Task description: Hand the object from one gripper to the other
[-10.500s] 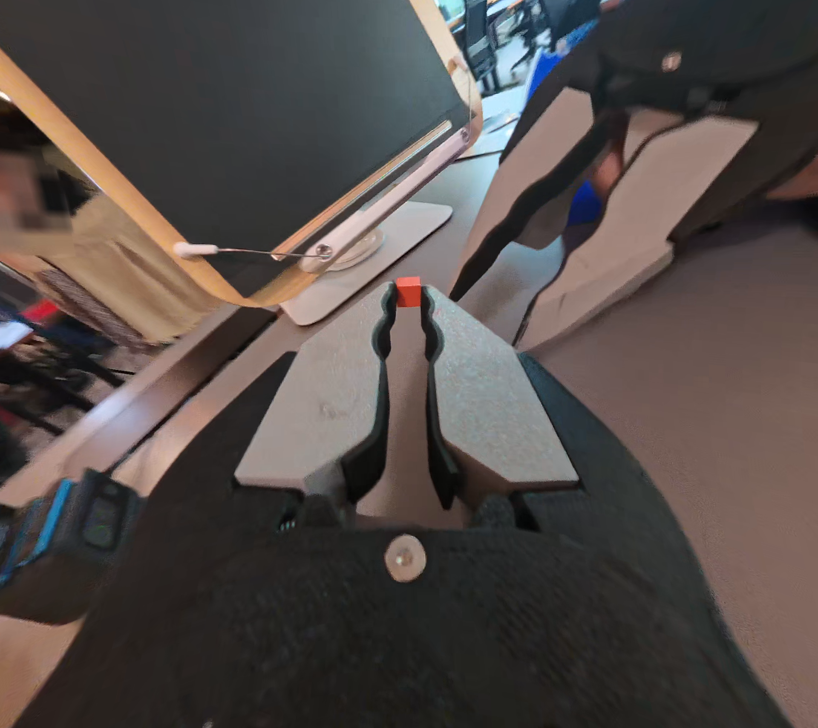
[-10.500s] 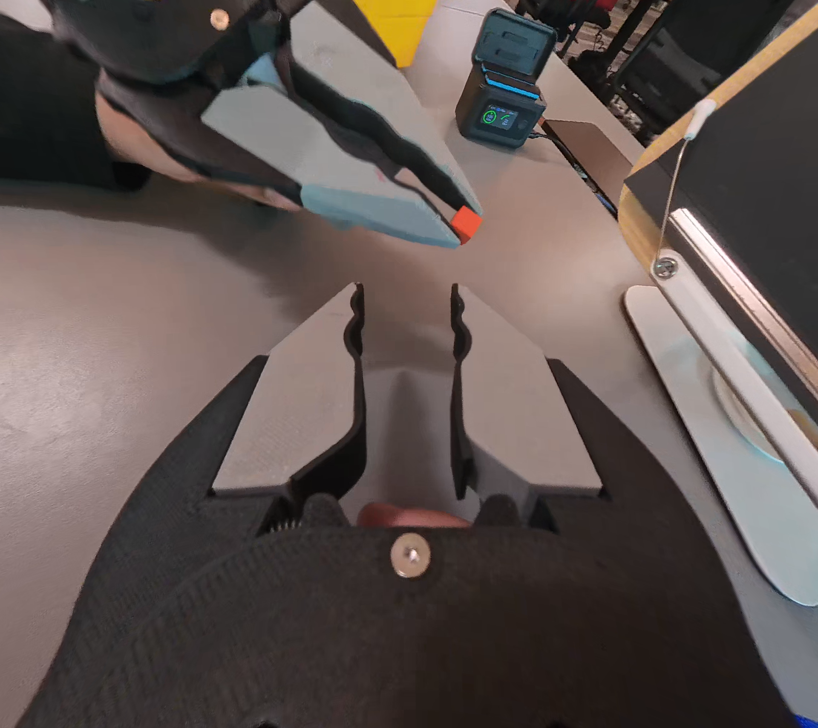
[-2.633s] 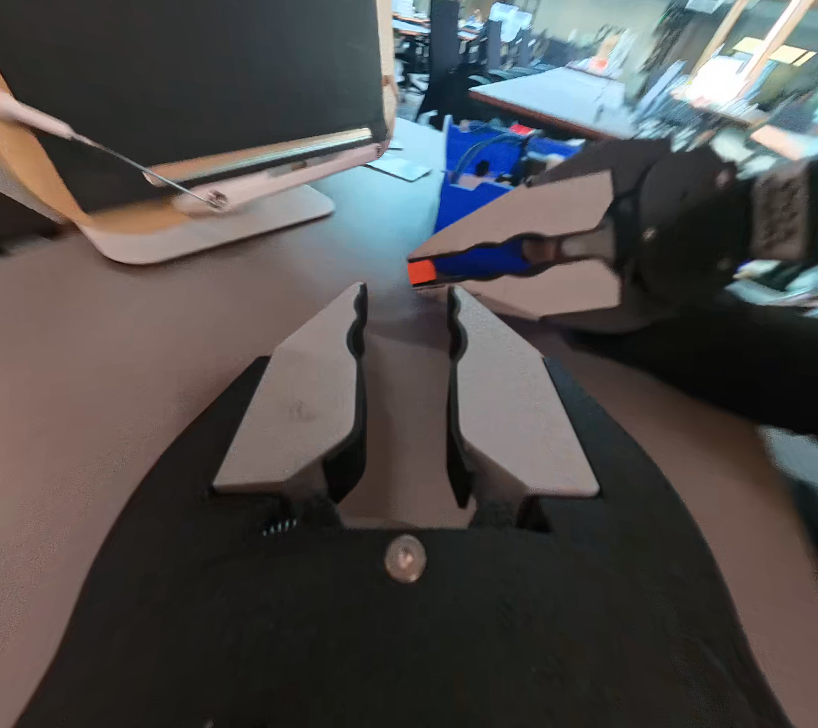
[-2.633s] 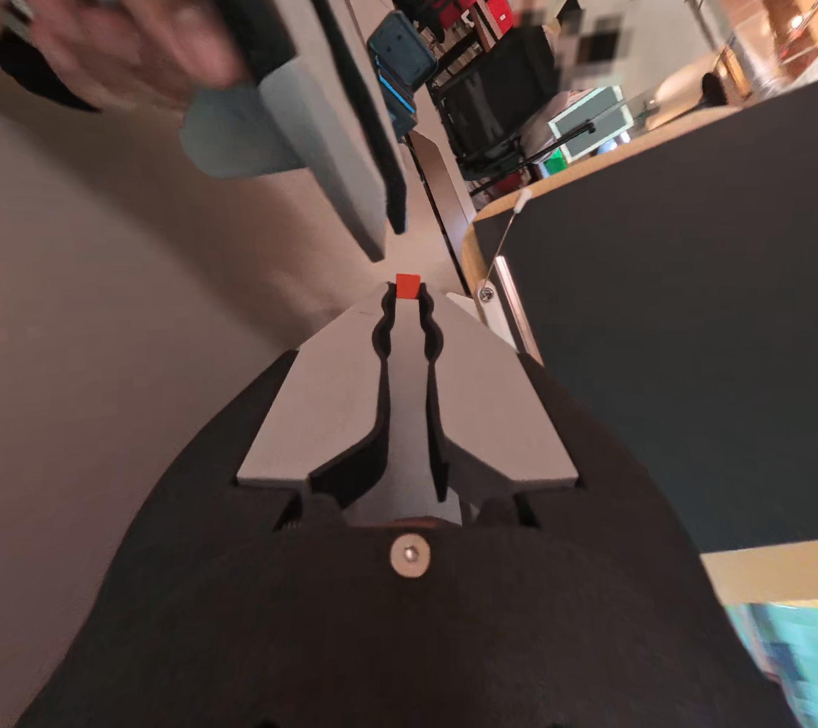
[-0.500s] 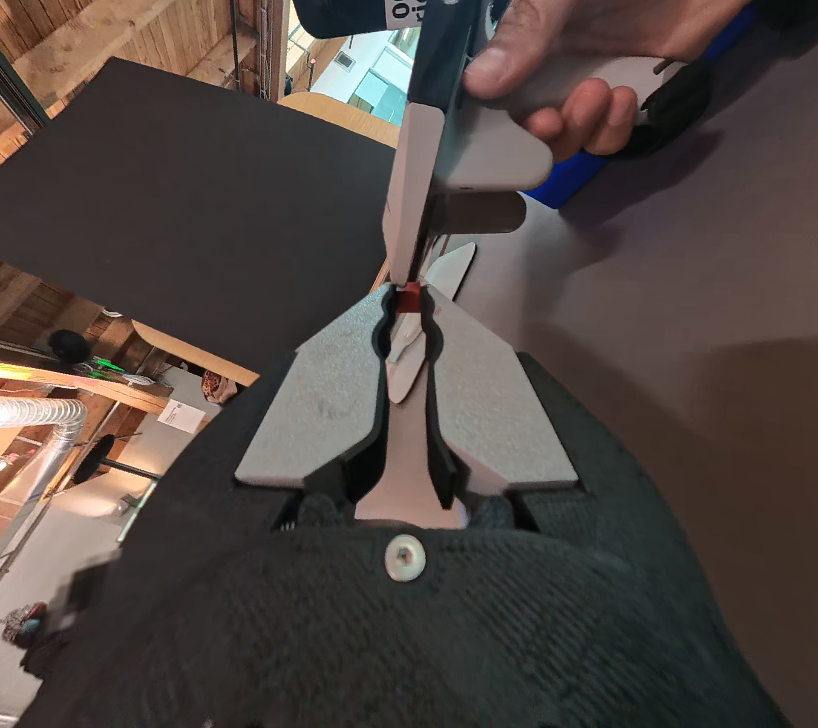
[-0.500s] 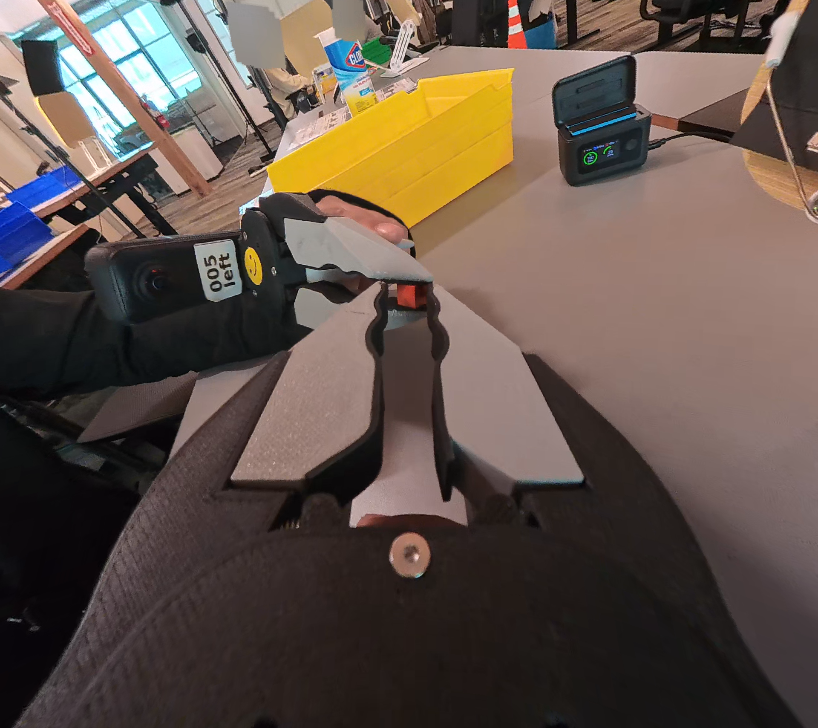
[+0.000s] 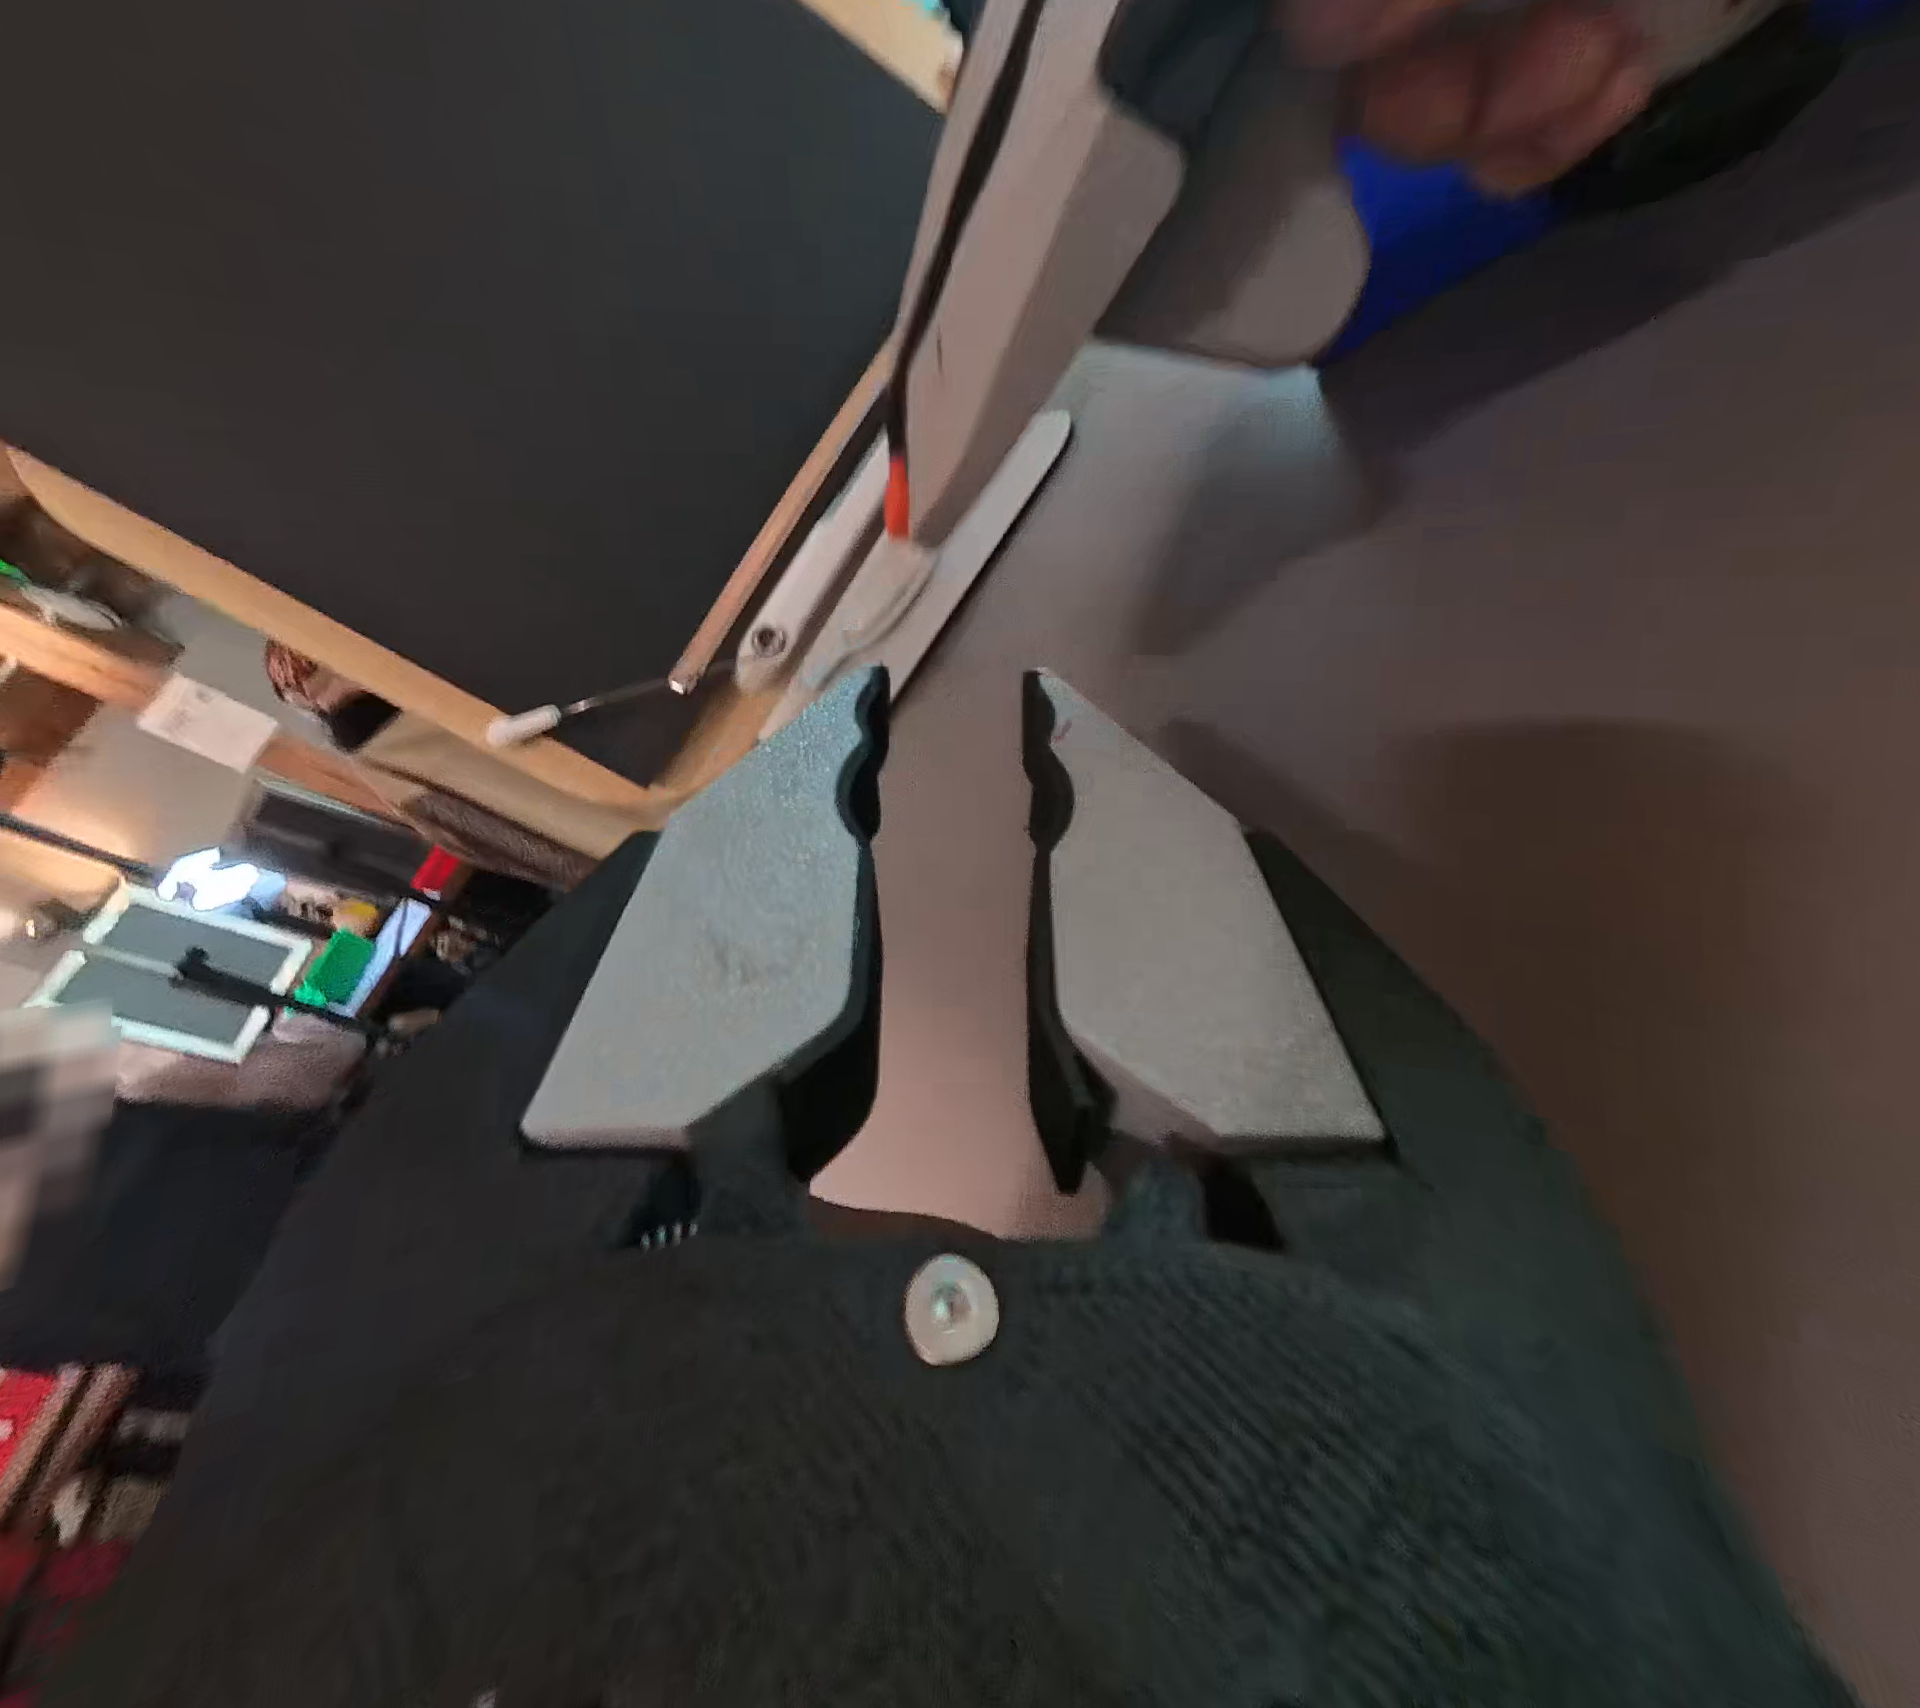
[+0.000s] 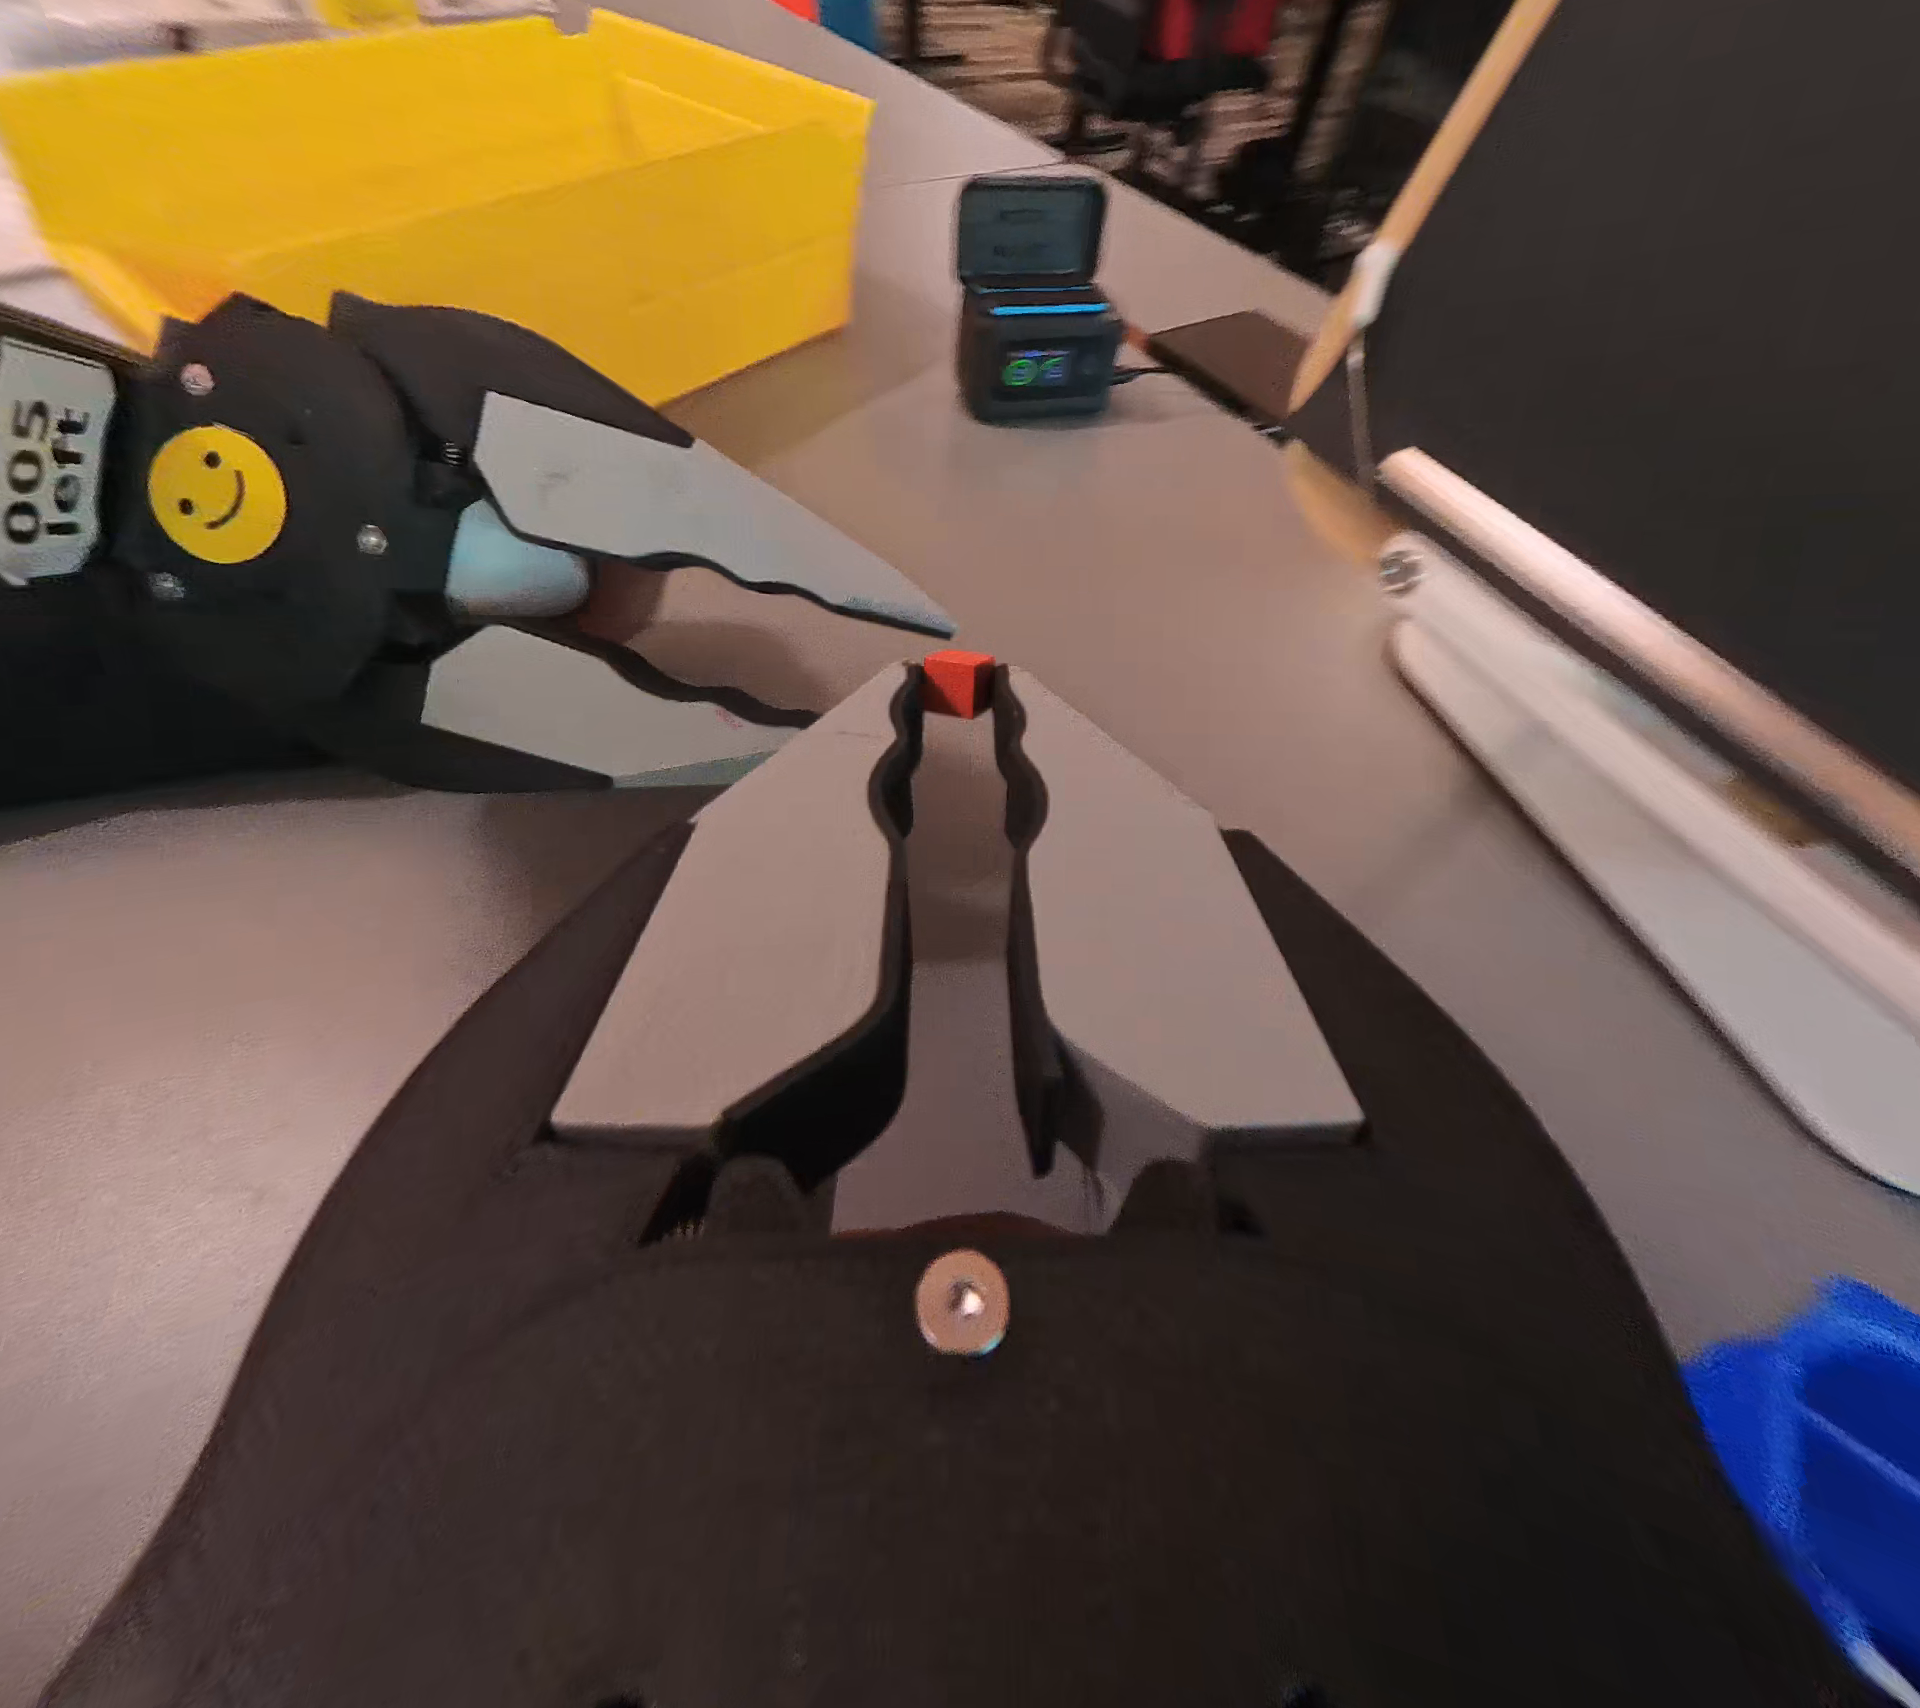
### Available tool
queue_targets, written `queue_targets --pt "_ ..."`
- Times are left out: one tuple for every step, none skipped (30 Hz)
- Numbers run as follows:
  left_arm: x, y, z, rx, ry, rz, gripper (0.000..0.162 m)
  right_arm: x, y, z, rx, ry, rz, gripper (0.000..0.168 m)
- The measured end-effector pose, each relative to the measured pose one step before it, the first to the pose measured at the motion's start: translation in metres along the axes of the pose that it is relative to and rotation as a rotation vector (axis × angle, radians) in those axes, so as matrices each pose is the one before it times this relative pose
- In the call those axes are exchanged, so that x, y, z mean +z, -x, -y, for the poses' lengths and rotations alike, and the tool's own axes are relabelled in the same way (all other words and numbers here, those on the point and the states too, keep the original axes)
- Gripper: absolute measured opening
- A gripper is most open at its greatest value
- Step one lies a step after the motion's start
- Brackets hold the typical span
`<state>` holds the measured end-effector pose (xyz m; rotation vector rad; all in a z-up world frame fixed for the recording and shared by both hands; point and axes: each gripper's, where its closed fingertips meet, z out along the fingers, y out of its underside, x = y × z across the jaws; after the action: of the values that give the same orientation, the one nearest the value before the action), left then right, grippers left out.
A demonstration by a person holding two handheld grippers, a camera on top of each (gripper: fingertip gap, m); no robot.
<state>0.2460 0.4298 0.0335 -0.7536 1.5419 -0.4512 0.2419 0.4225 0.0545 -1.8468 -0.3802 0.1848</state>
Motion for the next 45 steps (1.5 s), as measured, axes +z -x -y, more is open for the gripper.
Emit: queue_targets --pt "0.00187 0.00143 -0.00693 -0.0173 0.027 0.0048 0.023 -0.00319 -0.00318 0.00404 -0.0306 -0.0075 -0.0557 0.01" --pt "0.00209 0.00148 -0.00649 -0.0185 0.0243 0.004 0.023 -0.00402 -0.00039 0.0065 -0.0127 -0.0169 -0.0399 0.01" --pt "0.00182 0.00103 -0.00619 -0.0168 0.0252 0.0001 0.023 -0.00549 0.00253 0.00877 -0.0077 -0.0214 -0.0241 0.01" --pt "0.00159 0.00146 -0.00523 -0.0177 0.0232 0.0009 0.023 -0.00691 0.0026 0.01009 -0.0108 -0.0198 -0.025 0.009" --pt "0.00109 0.00215 -0.00381 -0.0168 0.0181 0.0062 0.023 -0.00843 0.00117 0.01047 -0.014 -0.0172 -0.0304 0.01" --pt "0.00057 0.00263 -0.00235 -0.0128 0.0107 0.0105 0.023 -0.01011 -0.0007 0.01077 -0.011 -0.0178 -0.0311 0.01" --pt "0.00025 0.00232 -0.00186 -0.0105 0.0069 0.0099 0.023 -0.01148 -0.00341 0.01038 -0.002 -0.0151 -0.0305 0.01" --pt "0.00043 0.00172 -0.0021 -0.0068 0.0086 0.0074 0.022 -0.01249 -0.00732 0.00915 0.0063 -0.0078 -0.0335 0.01" --pt "0.00067 0.00102 -0.00227 -0.002 0.0084 0.0055 0.022 -0.01318 -0.01141 0.00783 0.0101 -0.0015 -0.0389 0.01" --pt "0.00084 -0.00026 -0.00248 0.0012 0.0091 -0.0012 0.021 -0.01328 -0.01608 0.00501 0.0108 0.0107 -0.0473 0.01" --pt "0.00079 -0.00045 -0.0021 0.0082 0.0105 -0.0006 0.021 -0.01257 -0.02113 0.00058 0.0095 0.0332 -0.0604 0.01" --pt "0.00071 0.0004 -0.00137 0.0109 0.0077 0.0083 0.021 -0.01136 -0.02509 -0.00265 0.005 0.0427 -0.0714 0.01" --pt "0.00056 -0.00065 -0.00057 0.0091 0.0056 0.002 0.021 -0.00992 -0.02784 -0.00395 0.0023 0.0351 -0.0785 0.01" --pt "0.00038 -0.00135 -0.00013 0.007 0.0039 -0.002 0.021 -0.00727 -0.02821 -0.00637 0.0041 0.0374 -0.0744 0.01" --pt "0.0003 -0.00066 -0.00005 0.0038 0.0039 0.001 0.021 -0.00334 -0.02558 -0.0113 0.0083 0.0591 -0.0563 0.01" --pt "0.0003 -0.00045 -0.00045 -0.0005 0.0064 -0.0004 0.021 0.00111 -0.0202 -0.01694 0.0121 0.0888 -0.0286 0.01" --pt "0.00014 -0.00062 -0.00024 -0.0048 0.005 -0.0041 0.021 0.00441 -0.01468 -0.02103 0.0154 0.1167 -0.0054 0.012" --pt "-0.00021 -0.00037 0.00057 -0.0068 -0.0014 -0.0043 0.022 0.00515 -0.0119 -0.01973 0.0116 0.1231 -0.0037 0.029" --pt "-0.00044 0.0007 0.00094 -0.0095 -0.0047 0.001 0.022 0.0037 -0.0123 -0.01283 -0.0022 0.0936 -0.0272 0.049" --pt "-0.00017 0.00161 -0.00024 -0.014 0.0028 0.0044 0.022 0.0007 -0.01189 -0.00505 -0.0093 0.0445 -0.0462 0.053" --pt "0.00029 0.00187 -0.00154 -0.0159 0.0106 0.004 0.022 -0.00222 -0.00677 0.00151 -0.0089 0.0035 -0.0316 0.05" --pt "0.00019 0.00237 -0.00176 -0.0155 0.01 0.006 0.022 -0.00378 -0.0006 0.00499 -0.0042 -0.0138 -0.0062 0.049" --pt "0.00025 0.0026 -0.00161 -0.0148 0.0086 0.0066 0.022 -0.00425 0.00441 0.00625 -0.0011 -0.014 0.0123 0.051" --pt "0.00006 0.00255 -0.00133 -0.0176 0.0073 0.0056 0.02 -0.00406 0.0083 0.00777 -0.0052 -0.0189 0.0199 0.052" --pt "-0.00029 0.00281 -0.00053 -0.024 0.0027 0.0051 0.017 -0.0033 0.01078 0.00964 -0.0146 -0.0313 0.0198 0.053" --pt "-0.00073 0.00309 0.00013 -0.0308 0.0001 0.0057 0.014 -0.00196 0.01261 0.01043 -0.0162 -0.0364 0.0174 0.053" --pt "-0.00058 0.00345 0.00018 -0.0345 -0.0007 0.0068 0.013 -0.00035 0.01503 0.01069 -0.0083 -0.0358 0.0184 0.053" --pt "-0.00034 0.00295 -0.00002 -0.0318 0.0005 0.0027 0.013 0.00131 0.02034 0.01024 -0.0065 -0.036 0.0381 0.056" --pt "-0.00022 0.0025 -0.00029 -0.0234 0.0008 0.0031 0.014 0.00359 0.02699 0.00921 -0.0058 -0.0374 0.0672 0.058" --pt "-0.00009 0.00265 -0.0004 -0.0129 -0.0002 0.0077 0.014 0.00709 0.03163 0.00685 -0.0034 -0.0327 0.0881 0.06" --pt "0.00007 0.00207 -0.00069 -0.0041 0.0023 0.0086 0.014 0.01115 0.03228 0.00221 0.0012 -0.0169 0.0924 0.061" --pt "0.00021 0.00124 -0.00097 0.0015 0.0046 0.0067 0.015 0.01514 0.03138 -0.00211 -0.0023 0.0009 0.096 0.065" --pt "0.00025 0.00037 -0.00075 0.006 0.0043 0.0046 0.015 0.01847 0.02822 -0.00563 -0.0087 0.0164 0.0929 0.066" --pt "0.00013 -0.00045 -0.00053 0.009 0.0028 0.0025 0.015 0.02089 0.02066 -0.00725 -0.012 0.0231 0.0652 0.057" --pt "-0.00001 -0.00068 -0.00041 0.0101 0.0018 0.0005 0.015 0.02126 0.01244 -0.00675 -0.0238 0.0168 0.0303 0.04" --pt "-0.0002 -0.00007 -0.00049 0.0123 0.0019 0.0034 0.015 0.0202 0.00655 -0.00653 -0.036 0.0123 0.0081 0.02" --pt "-0.0003 0.00155 -0.00049 0.0152 0.0036 0.0103 0.015 0.01923 0.00184 -0.00693 -0.0311 0.0191 -0.0073 0.009" --pt "-0.00042 0.00319 -0.00063 0.0126 0.0034 0.0165 0.015 0.01775 -0.00433 -0.00774 -0.0145 0.03 -0.0322 0.019" --pt "-0.00035 0.00403 -0.00079 0.0022 0.004 0.0176 0.015 0.01514 -0.00817 -0.00682 0.002 0.0304 -0.0491 0.041" --pt "-0.00008 0.00359 -0.00104 -0.0093 0.004 0.0121 0.014 0.01184 -0.00665 -0.00392 0.0126 0.0157 -0.0345 0.049" --pt "0.00025 0.00377 -0.00139 -0.0172 0.0043 0.0118 0.014 0.00821 -0.00479 0.00003 0.0187 -0.0078 -0.0186 0.051" --pt "0.00069 0.00445 -0.0026 -0.0198 0.0105 0.0167 0.014 0.00525 -0.00573 0.00243 0.0184 -0.024 -0.0242 0.055" --pt "0.00139 0.0041 -0.00338 -0.0168 0.0145 0.0161 0.013 0.00373 -0.0068 0.00241 0.0097 -0.025 -0.0313 0.056" --pt "0.00153 0.00329 -0.00384 -0.0121 0.0154 0.0138 0.012 0.00315 -0.00694 0.00143 0.0024 -0.0235 -0.0334 0.056" --pt "0.00171 0.00332 -0.0033 -0.0064 0.0132 0.016 0.01 0.00296 -0.00708 0.00015 -0.0011 -0.0214 -0.0356 0.056"
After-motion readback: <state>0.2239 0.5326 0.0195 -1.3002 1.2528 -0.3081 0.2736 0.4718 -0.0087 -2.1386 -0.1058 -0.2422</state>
